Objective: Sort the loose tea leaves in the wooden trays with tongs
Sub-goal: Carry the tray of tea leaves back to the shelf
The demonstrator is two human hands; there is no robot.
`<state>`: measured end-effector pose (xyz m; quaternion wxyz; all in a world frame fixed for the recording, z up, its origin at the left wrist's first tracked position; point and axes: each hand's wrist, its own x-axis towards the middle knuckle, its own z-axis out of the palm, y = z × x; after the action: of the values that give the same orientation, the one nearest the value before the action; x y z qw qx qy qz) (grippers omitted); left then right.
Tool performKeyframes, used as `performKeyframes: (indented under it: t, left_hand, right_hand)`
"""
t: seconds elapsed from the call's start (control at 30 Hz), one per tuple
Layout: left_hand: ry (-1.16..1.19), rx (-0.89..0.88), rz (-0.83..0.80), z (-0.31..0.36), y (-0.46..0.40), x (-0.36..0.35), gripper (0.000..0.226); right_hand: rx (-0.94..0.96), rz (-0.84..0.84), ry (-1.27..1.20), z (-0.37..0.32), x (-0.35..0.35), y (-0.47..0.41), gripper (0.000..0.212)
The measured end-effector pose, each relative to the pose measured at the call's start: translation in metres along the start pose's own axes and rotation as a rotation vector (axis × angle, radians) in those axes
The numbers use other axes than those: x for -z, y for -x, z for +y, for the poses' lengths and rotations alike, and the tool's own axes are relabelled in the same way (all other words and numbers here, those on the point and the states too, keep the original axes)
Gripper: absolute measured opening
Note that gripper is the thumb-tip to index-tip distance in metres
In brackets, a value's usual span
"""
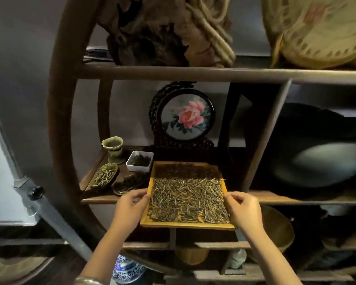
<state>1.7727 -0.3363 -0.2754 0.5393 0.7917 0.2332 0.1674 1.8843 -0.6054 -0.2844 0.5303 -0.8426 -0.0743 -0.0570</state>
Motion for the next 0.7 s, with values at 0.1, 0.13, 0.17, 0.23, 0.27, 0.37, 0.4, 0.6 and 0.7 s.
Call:
performKeyframes:
  t: [0.1, 0.13, 0.17, 0.23, 0.27, 0.37, 0.4, 0.6, 0.7]
  left_hand:
    - [0.020, 0.026, -0.030, -0.011, -0.030, -0.012, 0.019]
    - [0.017, 0.029, -0.025, -0.014, -0.038, -0.014, 0.020]
    - [0.015, 0.034, -0.018, -0.017, -0.044, -0.016, 0.019]
    - [0.000, 0.047, -0.008, -0.022, -0.053, -0.018, 0.018]
    - [-0.016, 0.054, -0.005, -0.024, -0.056, -0.019, 0.019]
    - [-0.065, 0.070, 0.024, -0.028, -0.062, -0.022, 0.022]
    - [-0.077, 0.071, 0.033, -0.029, -0.063, -0.023, 0.023]
    - [-0.263, 0.012, 0.069, -0.027, -0.067, -0.024, 0.018]
    - [-0.331, -0.039, 0.111, -0.024, -0.067, -0.026, 0.013]
  right_hand:
    - [-0.020, 0.007, -0.004, 0.007, -0.012, -0.015, 0.019]
    - [-0.026, 0.013, -0.001, 0.010, -0.016, -0.021, 0.019]
    - [-0.037, 0.017, 0.003, 0.011, -0.021, -0.025, 0.019]
    - [-0.064, 0.025, 0.007, 0.013, -0.029, -0.031, 0.017]
    - [-0.076, 0.020, 0.008, 0.014, -0.032, -0.034, 0.014]
    - [-0.101, -0.006, 0.037, 0.016, -0.038, -0.041, 0.012]
    - [-0.103, -0.013, 0.046, 0.017, -0.040, -0.042, 0.014]
    - [-0.032, 0.003, 0.162, 0.012, -0.039, -0.044, 0.017]
    - [-0.017, -0.040, 0.208, 0.010, -0.038, -0.044, 0.021]
